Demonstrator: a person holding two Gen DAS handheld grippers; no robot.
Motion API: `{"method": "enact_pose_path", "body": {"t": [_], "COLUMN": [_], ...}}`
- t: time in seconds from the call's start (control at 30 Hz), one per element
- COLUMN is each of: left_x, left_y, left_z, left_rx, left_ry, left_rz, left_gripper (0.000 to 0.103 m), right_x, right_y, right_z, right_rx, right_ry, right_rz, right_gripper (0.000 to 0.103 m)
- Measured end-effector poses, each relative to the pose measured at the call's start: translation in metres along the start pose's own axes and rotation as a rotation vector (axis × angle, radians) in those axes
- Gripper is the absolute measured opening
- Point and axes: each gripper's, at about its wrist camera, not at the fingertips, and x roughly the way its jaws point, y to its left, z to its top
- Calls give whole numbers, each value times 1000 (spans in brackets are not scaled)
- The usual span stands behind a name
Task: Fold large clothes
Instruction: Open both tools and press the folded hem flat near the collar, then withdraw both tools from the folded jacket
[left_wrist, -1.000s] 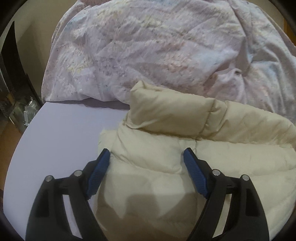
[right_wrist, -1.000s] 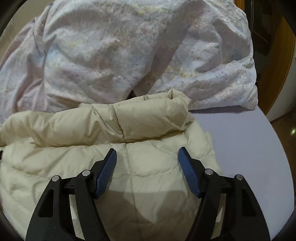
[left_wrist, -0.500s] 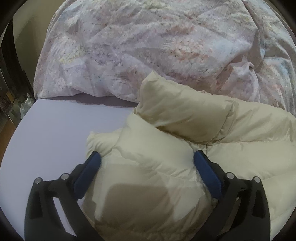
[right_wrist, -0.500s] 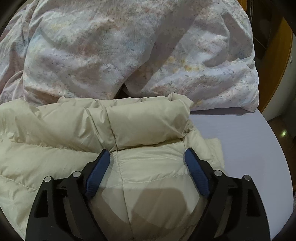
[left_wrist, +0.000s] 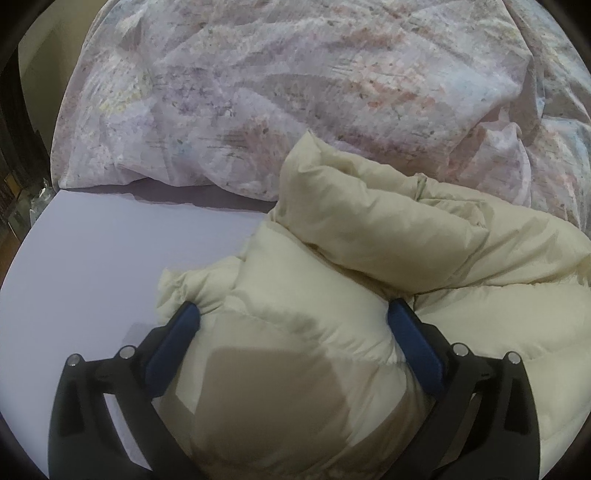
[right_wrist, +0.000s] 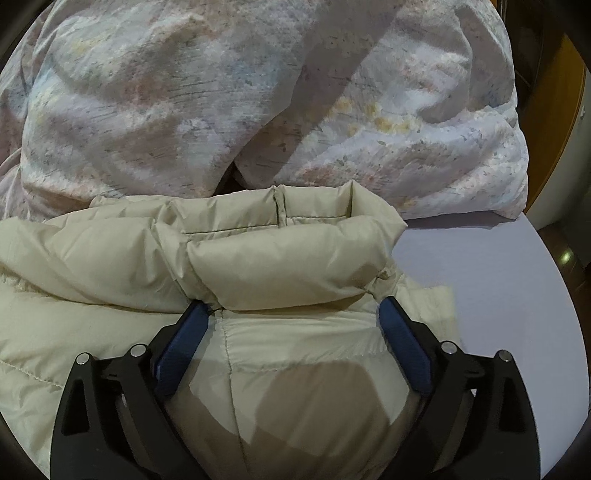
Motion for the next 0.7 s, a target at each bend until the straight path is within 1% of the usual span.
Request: {"method": "enact_pose_path", "body": {"t": [0.13,0.27,0.33,0.47,0.6,0.7], "left_x": [9,-1,-17,-50,-90,-119], "left_y": [3,-9,-11,-6,3,11], "left_z": [4,2,-4,-20,-47,-73], "left_rx": [-5,9,13,19,14,3], "left_ry": [2,-5,-14,-28,-27,-10], "left_rz": [0,32,43,30,5,-25], "left_gripper": [101,101,100,99,98,98], "right_x": [6,-2,-16,-51,-85,-107], "right_y": [-5,-11,-18,-36,-65,-82], "right_z": [4,2,-4,-20,-39,-59], "right_rx": [11,19,27,52,134,197], "right_ry": [4,11,9,-9,7,23], "right_rz": [0,18,36,61,100,121], "right_gripper": [97,96,96,96,96,96]}}
